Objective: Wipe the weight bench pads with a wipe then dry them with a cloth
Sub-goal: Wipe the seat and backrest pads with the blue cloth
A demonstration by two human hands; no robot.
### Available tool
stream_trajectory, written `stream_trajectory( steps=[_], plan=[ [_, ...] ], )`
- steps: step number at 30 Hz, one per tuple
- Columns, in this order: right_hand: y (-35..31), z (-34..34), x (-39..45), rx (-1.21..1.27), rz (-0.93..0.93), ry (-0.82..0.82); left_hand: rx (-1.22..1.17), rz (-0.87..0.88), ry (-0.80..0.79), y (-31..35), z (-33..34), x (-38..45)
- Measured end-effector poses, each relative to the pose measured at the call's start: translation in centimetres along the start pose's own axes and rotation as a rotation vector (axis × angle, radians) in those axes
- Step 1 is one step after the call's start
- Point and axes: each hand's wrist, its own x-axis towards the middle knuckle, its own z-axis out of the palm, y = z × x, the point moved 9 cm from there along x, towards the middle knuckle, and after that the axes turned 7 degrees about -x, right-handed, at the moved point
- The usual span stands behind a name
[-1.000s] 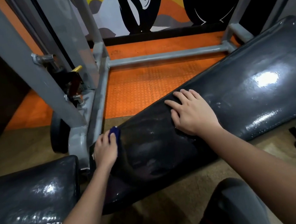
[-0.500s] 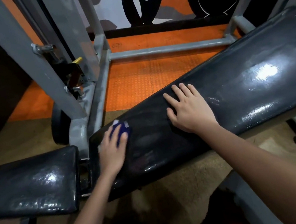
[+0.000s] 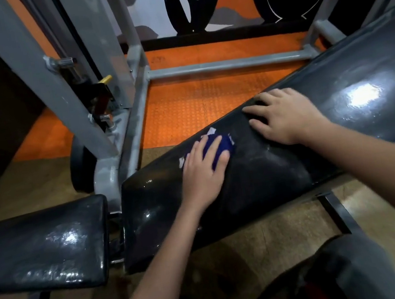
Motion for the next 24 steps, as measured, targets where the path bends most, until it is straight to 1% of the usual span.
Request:
stream_trajectory(
  steps=[1, 3, 6, 8, 10, 12, 15, 17, 18, 20, 21, 22, 24],
  plan=[
    [0.9, 0.4, -0.4, -0.004, -0.013, -0.03, 0.016, 0.017, 0.005, -1.9, -0.5, -1.3],
    [1.6, 1.0, -1.0, -0.016, 0.009, -0.041, 0.021, -0.048, 0.064, -7.8, -2.6, -3.6],
    [1.8, 0.5, -0.8, -0.024, 0.11, -0.009, -0.056, -0.276, 0.124, -16.6, -6.0, -5.8],
    [2.4, -0.1, -0.5, -0.004, 0.079, -0.041, -0.088, -0.418, 0.116, -19.0, -6.7, -5.4],
    [4.2, -0.7, -0.4, -0.004, 0.059, -0.081, -0.049, -0.482, 0.114, -18.1, -6.5, -3.4],
    [5.8, -0.7, -0.7, -0.021, 0.068, -0.088, 0.008, -0.451, 0.126, -14.0, -5.5, -0.7],
    [6.0, 0.0, -1.0, -0.043, 0.076, -0.067, 0.021, -0.287, 0.086, -4.8, -2.0, 2.5],
    [5.9, -0.2, -0.8, -0.049, 0.096, -0.069, -0.038, -0.152, 0.04, 1.0, 0.3, 2.9],
    [5.8, -0.2, -0.6, -0.043, 0.115, -0.083, -0.066, -0.093, 0.022, 2.8, 1.1, 2.6],
    [5.5, 0.1, -0.6, -0.048, 0.158, -0.084, -0.063, -0.002, 0.018, 3.3, 1.3, 1.2],
    [5.1, 0.3, -0.7, -0.058, 0.172, -0.066, -0.044, -0.002, 0.026, 2.0, 0.8, 0.6],
    [4.7, 0.5, -0.7, -0.064, 0.18, -0.047, -0.02, -0.028, 0.039, -0.2, 0.0, 0.0],
    [4.3, 0.6, -0.8, -0.055, 0.17, -0.035, 0.016, -0.148, 0.07, -6.1, -1.9, -1.0]
  ],
)
